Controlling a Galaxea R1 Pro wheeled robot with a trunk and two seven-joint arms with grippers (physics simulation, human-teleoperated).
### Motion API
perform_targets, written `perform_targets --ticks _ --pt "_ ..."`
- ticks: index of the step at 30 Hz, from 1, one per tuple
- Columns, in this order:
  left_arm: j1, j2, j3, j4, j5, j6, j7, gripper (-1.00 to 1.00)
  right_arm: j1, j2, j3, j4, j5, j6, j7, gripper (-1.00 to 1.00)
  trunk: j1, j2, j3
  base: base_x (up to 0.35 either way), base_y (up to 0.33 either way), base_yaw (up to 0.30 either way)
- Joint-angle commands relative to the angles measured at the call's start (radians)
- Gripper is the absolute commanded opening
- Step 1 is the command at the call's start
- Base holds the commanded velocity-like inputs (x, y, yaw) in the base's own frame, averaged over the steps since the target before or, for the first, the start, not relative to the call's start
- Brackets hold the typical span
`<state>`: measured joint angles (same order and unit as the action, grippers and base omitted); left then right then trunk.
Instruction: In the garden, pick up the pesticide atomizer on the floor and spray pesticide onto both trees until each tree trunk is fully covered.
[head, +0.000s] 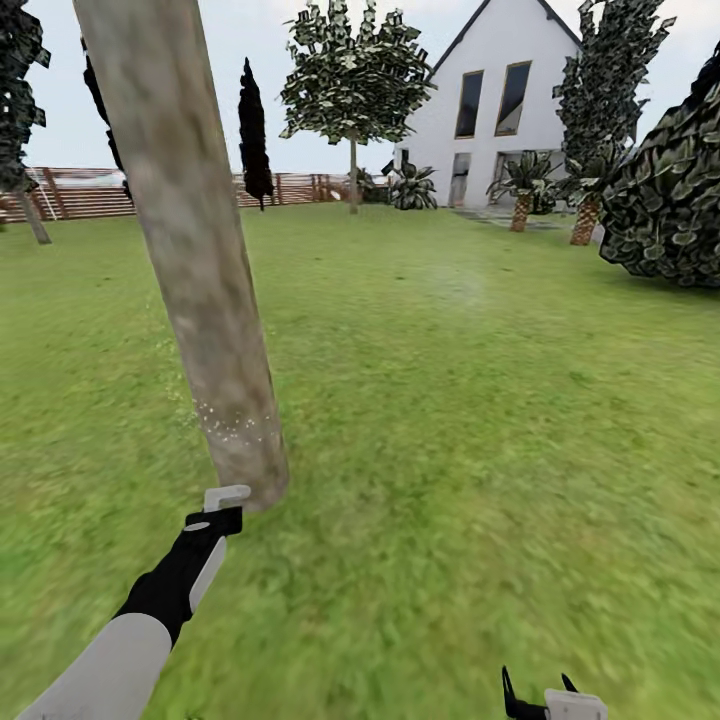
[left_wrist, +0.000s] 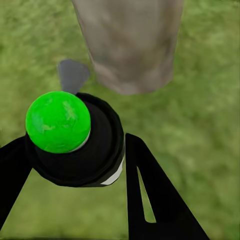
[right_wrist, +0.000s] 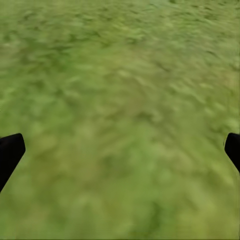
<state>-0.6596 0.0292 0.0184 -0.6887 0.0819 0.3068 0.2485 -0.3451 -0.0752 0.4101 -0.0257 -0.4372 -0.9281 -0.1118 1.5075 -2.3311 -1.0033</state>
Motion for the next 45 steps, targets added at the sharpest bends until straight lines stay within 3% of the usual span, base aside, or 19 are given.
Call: perform_targets --ticks 1,15,25,32,35,39,45 --pt "0.000 0.000 0.000 0.000 -0.001 0.000 0.000 -1.00 0.000 0.000 0.000 0.000 0.000 0.000 0.000 1.00 0.000 0.000 0.000 0.113 -0.257 0.277" --pt "0.000 0.000 0.000 0.000 0.001 0.000 0.000 -1.00 0.000 0.000 0.000 0.000 0.000 0.000 0.000 1.00 0.000 0.000 0.000 0.113 -0.257 0.271" --pt "0.000 -0.001 0.000 0.001 0.003 -0.001 -0.001 -1.00 0.000 0.000 -0.001 0.001 0.000 0.000 0.000 1.00 0.000 0.000 0.000 0.006 -0.127 0.019" --pt "-0.027 -0.031 -0.010 -0.037 0.002 0.010 -0.007 -1.00 0.000 0.000 0.001 0.000 0.000 -0.001 0.000 1.00 0.000 0.000 0.000 0.000 0.000 0.000" --pt "-0.073 -0.073 -0.011 -0.077 -0.009 0.073 -0.008 -1.00 0.000 0.000 0.000 0.000 0.000 0.000 0.000 1.00 0.000 0.000 0.000 0.000 0.000 0.000" --pt "-0.137 -0.072 -0.009 -0.081 -0.011 0.118 -0.008 -1.00 0.000 0.000 0.000 0.000 0.000 0.000 0.001 1.00 0.000 0.000 0.000 0.000 0.000 0.000" --pt "-0.139 -0.072 -0.014 -0.121 -0.014 0.123 -0.009 -1.00 0.000 0.000 0.001 0.001 0.000 0.000 0.001 1.00 0.000 0.000 0.000 -0.104 0.067 0.000"
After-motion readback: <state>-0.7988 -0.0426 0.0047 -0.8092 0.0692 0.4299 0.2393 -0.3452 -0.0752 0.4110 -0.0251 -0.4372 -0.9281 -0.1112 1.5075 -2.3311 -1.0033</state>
